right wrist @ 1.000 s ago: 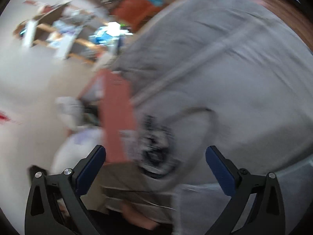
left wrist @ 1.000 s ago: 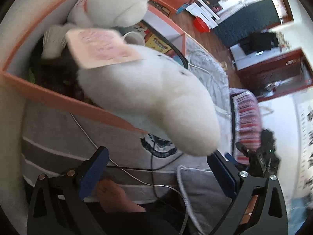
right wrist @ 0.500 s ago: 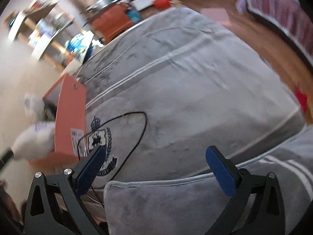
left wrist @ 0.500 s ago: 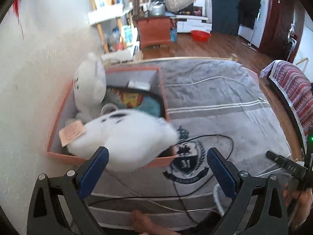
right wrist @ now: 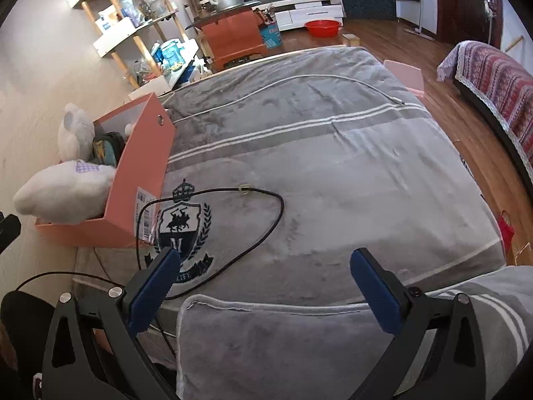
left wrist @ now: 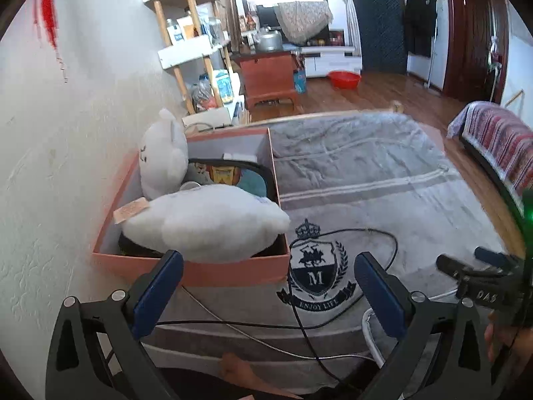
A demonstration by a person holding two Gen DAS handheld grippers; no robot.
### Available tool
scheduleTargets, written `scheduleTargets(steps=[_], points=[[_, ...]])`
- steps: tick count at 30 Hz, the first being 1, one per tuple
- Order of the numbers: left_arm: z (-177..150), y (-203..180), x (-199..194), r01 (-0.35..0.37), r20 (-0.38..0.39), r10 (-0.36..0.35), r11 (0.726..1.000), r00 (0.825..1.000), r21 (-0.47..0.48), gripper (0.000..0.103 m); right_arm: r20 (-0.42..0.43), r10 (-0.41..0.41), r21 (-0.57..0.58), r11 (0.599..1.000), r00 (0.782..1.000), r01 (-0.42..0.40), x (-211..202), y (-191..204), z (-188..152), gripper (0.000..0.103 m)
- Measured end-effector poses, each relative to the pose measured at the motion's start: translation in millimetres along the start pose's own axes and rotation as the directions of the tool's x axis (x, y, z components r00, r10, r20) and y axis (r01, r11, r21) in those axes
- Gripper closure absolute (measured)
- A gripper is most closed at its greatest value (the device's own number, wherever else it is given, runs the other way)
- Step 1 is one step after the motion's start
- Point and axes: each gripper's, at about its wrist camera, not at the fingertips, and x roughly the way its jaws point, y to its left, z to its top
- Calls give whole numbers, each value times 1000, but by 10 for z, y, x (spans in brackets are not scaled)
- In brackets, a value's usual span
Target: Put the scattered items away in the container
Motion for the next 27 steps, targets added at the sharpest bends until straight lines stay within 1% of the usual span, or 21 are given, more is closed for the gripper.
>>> scheduleTargets(steps=[3,6,8,10,12,13,14,16,20,24,27], points=[[-82,162,-182,-20,19,20,1000,1000,-22,0,21,27,-36,999,999,-26,-131,185,-42,1],[-268,485,-374,-36,23,38,996,999,-78,0,43,68,-96,993,997,-64,-278,439,-76,1],[-400,709,-440,-32,16,35,991,999,-126,0,48,91,-130,988,995,-84,-348,591,-108,1],[-561,923,-467,-29,-3,29,982,1000,-186,0,46,105,-161,982,993,-96,-397,739,-172,1],[-706,1099,-455,-10,-33,1,966,999,-258,0,42,105,-184,978,994,-96,-437,856,-257,1],[-765,1161,-468,-2,-33,-8,957,999,-290,0,43,105,-192,977,994,-95,-465,905,-303,1],[-810,1197,-501,-5,-20,-1,950,1000,-311,0,44,107,-199,975,993,-96,-503,962,-354,1],[-859,1200,-589,-22,27,32,948,999,-316,0,44,120,-214,971,992,-108,-591,1065,-434,1],[-889,1109,-639,-57,59,77,957,995,-286,0,60,141,-251,960,988,-122,-780,1256,-519,1],[-895,1027,-539,-46,14,51,970,999,-239,0,93,133,-310,946,987,-98,-877,1415,-553,1],[-877,1010,-533,-31,17,36,973,999,-227,0,108,118,-348,935,987,-74,-880,1496,-591,1]])
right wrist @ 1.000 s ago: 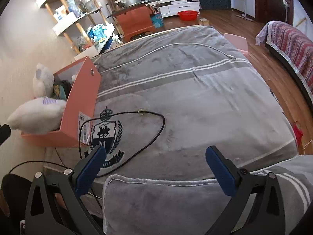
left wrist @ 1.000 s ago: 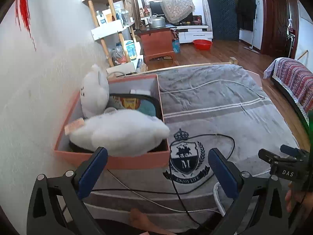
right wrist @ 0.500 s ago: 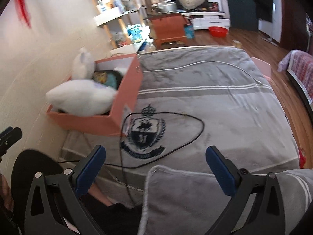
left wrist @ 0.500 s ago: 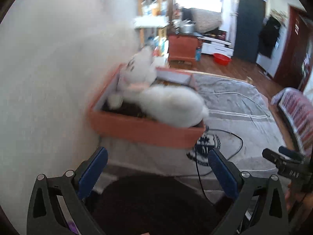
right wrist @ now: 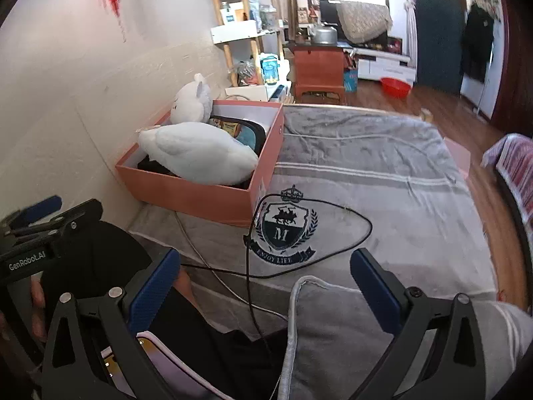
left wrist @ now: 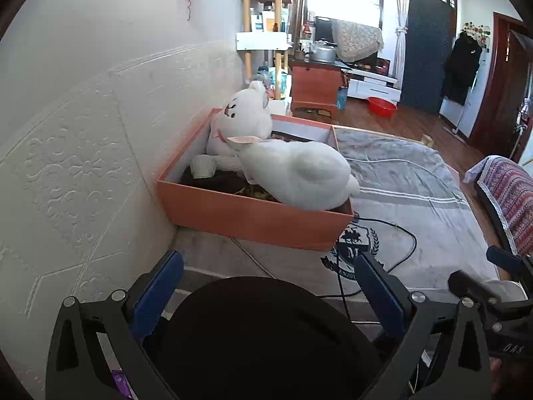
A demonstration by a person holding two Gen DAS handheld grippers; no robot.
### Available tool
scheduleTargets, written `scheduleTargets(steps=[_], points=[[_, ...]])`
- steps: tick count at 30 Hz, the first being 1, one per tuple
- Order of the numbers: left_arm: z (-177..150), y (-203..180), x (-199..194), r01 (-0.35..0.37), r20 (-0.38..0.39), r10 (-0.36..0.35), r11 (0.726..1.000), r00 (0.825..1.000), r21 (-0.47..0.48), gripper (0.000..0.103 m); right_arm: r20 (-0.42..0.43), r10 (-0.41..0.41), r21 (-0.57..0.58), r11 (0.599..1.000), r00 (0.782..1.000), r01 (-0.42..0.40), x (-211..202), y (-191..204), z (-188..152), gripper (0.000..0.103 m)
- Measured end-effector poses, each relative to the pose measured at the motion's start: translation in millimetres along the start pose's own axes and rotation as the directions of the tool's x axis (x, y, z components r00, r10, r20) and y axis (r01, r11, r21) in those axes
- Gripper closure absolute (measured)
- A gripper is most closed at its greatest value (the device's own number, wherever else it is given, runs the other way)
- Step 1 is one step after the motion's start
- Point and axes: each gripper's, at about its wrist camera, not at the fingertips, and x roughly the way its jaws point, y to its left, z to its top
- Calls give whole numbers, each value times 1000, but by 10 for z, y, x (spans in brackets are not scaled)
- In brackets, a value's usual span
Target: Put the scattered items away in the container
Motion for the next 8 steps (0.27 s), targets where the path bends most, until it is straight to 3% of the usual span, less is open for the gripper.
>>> scheduleTargets(steps=[5,8], points=[[7,64,-60,44,39,-43,999,998,-33,0,-23,-10,-6,1000,1000,10,76,-14,-50,1],[65,101,-17,77,17,-76,996,997,-47,0,-36,-15,31,999,999,16,106,-122,-52,1]])
